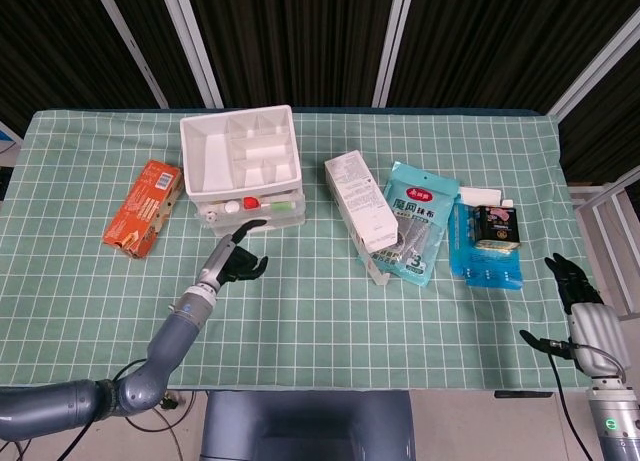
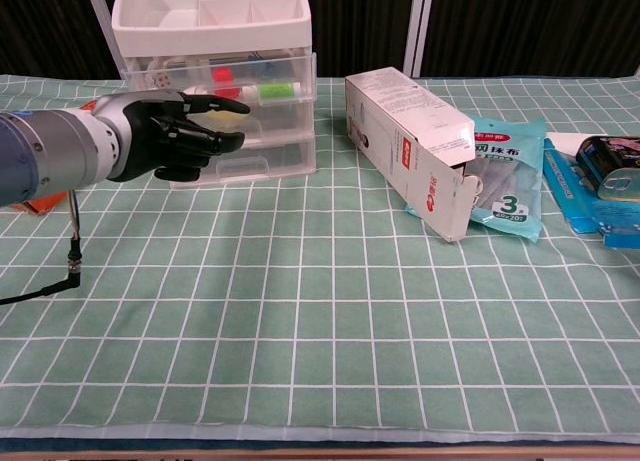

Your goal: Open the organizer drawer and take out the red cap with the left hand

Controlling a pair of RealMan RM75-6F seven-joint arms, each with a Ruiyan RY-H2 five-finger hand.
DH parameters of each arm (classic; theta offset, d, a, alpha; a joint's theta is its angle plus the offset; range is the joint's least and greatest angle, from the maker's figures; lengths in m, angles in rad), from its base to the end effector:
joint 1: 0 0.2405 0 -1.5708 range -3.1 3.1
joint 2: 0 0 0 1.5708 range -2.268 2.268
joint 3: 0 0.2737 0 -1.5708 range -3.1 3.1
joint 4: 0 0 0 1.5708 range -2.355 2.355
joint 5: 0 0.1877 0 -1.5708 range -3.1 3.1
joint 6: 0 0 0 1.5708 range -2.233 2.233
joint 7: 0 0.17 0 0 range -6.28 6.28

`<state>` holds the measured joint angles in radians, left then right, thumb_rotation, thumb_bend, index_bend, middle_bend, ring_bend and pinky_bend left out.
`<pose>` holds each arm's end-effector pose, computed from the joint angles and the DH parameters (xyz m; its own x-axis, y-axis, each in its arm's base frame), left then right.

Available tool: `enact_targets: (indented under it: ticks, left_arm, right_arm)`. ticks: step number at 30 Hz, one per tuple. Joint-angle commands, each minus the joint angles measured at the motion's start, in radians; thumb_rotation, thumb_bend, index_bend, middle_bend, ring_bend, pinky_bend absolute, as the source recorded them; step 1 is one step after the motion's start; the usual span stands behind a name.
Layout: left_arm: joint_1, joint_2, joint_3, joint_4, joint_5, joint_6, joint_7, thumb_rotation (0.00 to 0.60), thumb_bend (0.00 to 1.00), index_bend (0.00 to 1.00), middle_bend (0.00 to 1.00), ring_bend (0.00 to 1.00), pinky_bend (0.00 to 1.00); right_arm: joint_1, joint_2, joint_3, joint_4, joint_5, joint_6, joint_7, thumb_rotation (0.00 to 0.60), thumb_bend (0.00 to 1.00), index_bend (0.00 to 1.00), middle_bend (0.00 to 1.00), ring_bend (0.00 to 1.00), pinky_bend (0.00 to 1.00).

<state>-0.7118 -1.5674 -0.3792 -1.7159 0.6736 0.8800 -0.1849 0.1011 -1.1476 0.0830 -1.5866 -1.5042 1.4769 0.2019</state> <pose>-0.1282 0.3613 -0.0140 -0.5441 0.4486 0.7091 0.8350 0.2065 0.5101 -0.3141 -0.2180 0.1838 0.1972 0.0226 0.9801 -0.9797 -0.0332 0.1978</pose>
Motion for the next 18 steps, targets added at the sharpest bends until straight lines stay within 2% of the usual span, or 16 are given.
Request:
enact_targets:
  ticks: [1, 6, 10, 12, 18]
  left_arm:
    - [0.03, 0.024, 0.04, -0.032, 0.067, 0.042, 0.024, 0.6, 0.45, 0.14, 1.0, 1.0, 1.0]
    - [0.048, 0.074, 0.094, -0.082, 0.191, 0.118, 0.127, 0.6, 0.45, 0.17, 1.0, 1.0, 1.0]
    - [0.045, 0.117, 0.109, -0.131, 0.244, 0.173, 0.226, 0.6, 0.45, 0.18, 1.0, 1.0, 1.0]
    - [0.036, 0.143, 0.1, -0.146, 0.262, 0.218, 0.302, 0.6, 0.45, 0.18, 1.0, 1.0, 1.0]
    - [0.013, 0.193, 0.073, -0.199, 0.174, 0.299, 0.478, 0.6, 0.45, 0.19, 1.0, 1.0, 1.0]
  right_arm:
    - [0.0, 0.0, 0.0, 0.0, 0.0, 0.0, 0.001, 0.6, 0.01, 0.0, 0.0, 0.0, 0.21]
    - [0.0, 0.001, -0.001, -0.002, 0.0, -0.002, 0.005, 0.6, 0.01, 0.0, 0.0, 0.0, 0.21]
    - [0.0, 0.001, -0.002, -0.003, -0.001, -0.002, 0.005, 0.6, 0.01, 0.0, 0.0, 0.0, 0.21]
    - [-0.001, 0.002, -0.002, -0.005, -0.001, -0.002, 0.007, 0.6, 0.01, 0.0, 0.0, 0.0, 0.22]
    - [-0.001, 0.004, -0.003, -0.009, 0.0, -0.005, 0.011, 0.6, 0.01, 0.0, 0.0, 0.0, 0.21]
